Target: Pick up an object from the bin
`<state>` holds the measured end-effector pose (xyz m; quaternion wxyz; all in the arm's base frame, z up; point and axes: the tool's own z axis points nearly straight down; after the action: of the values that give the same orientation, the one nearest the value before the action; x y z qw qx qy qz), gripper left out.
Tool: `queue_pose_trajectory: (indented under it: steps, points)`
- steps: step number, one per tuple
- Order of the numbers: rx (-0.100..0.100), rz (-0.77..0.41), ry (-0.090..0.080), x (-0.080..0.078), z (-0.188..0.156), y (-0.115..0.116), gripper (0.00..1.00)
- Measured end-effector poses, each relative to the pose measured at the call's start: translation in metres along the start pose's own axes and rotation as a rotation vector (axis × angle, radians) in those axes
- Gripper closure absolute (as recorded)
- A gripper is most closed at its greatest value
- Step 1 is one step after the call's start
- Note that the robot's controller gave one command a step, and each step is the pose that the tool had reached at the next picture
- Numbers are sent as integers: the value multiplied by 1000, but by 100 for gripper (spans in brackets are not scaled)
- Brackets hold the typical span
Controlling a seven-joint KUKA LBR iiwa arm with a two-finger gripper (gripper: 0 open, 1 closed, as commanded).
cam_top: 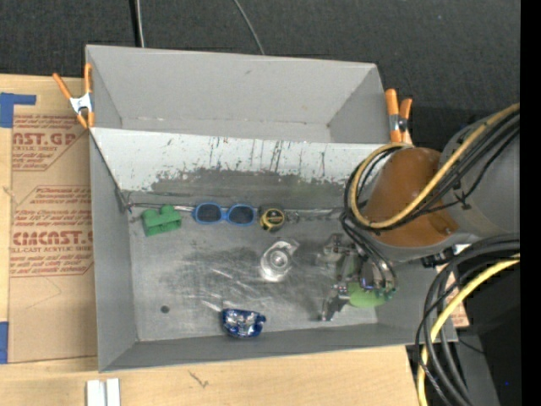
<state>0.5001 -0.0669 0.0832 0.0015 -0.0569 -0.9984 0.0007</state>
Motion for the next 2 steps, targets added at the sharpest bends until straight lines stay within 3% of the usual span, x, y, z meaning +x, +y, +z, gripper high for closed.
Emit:
queue_pose_trajectory:
  steps: [1,2]
  points:
    - [2,100,-8,-27,-35,-82,0]
    - [0,226,-18,-6,10,-33,0]
